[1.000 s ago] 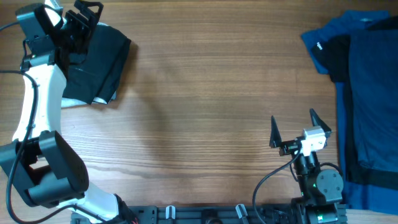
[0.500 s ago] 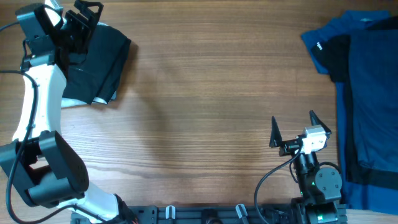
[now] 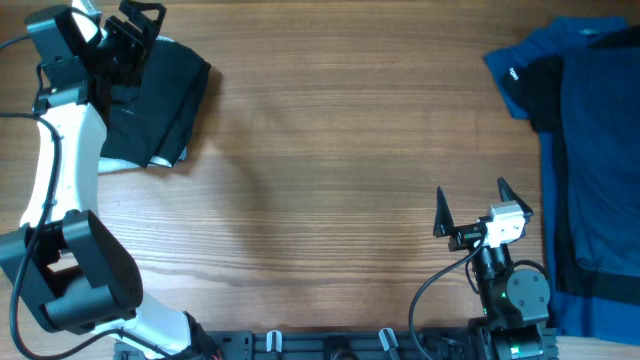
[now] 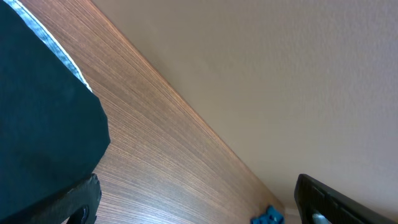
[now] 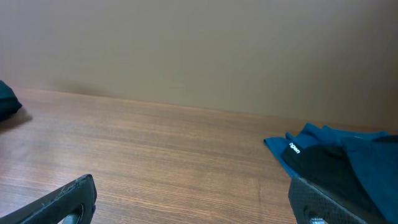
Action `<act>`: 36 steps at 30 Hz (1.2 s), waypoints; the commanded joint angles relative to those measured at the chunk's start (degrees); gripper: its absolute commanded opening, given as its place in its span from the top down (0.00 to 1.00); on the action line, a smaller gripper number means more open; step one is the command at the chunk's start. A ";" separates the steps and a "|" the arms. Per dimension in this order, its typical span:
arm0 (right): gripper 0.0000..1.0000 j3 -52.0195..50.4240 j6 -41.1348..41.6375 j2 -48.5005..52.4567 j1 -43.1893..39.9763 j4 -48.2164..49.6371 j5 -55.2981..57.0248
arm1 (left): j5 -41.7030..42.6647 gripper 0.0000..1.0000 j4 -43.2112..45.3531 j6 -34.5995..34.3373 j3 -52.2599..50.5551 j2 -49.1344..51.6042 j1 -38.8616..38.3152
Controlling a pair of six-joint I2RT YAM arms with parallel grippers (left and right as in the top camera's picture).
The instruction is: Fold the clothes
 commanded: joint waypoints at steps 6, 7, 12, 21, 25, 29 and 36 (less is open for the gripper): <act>0.00 -0.13 1.14 -0.76 -0.24 0.15 0.83 | -0.33 0.00 0.00 0.13 -0.28 0.17 -0.09; 0.00 -0.13 1.14 -0.76 -0.24 0.15 0.83 | -0.33 0.00 0.00 0.13 -0.28 0.17 -0.09; 0.00 -0.13 1.14 -0.76 -0.24 0.15 0.83 | -0.33 0.00 0.00 0.13 -0.28 0.17 -0.09; 0.00 -0.13 1.14 -0.76 -0.24 0.15 0.83 | -0.35 0.00 0.07 0.13 -0.28 0.17 -0.07; 0.00 -0.13 1.14 -0.76 -0.24 0.15 0.83 | -0.98 0.00 -8.61 0.15 -0.28 -2.93 0.04; 0.00 -0.13 1.14 -0.76 -0.24 0.15 0.83 | -4.50 0.00 -20.04 0.37 -0.28 -14.86 -0.02; 0.00 -0.13 1.14 -0.76 -0.24 0.15 0.83 | -12.61 0.00 -30.58 0.33 -0.42 -37.73 -3.15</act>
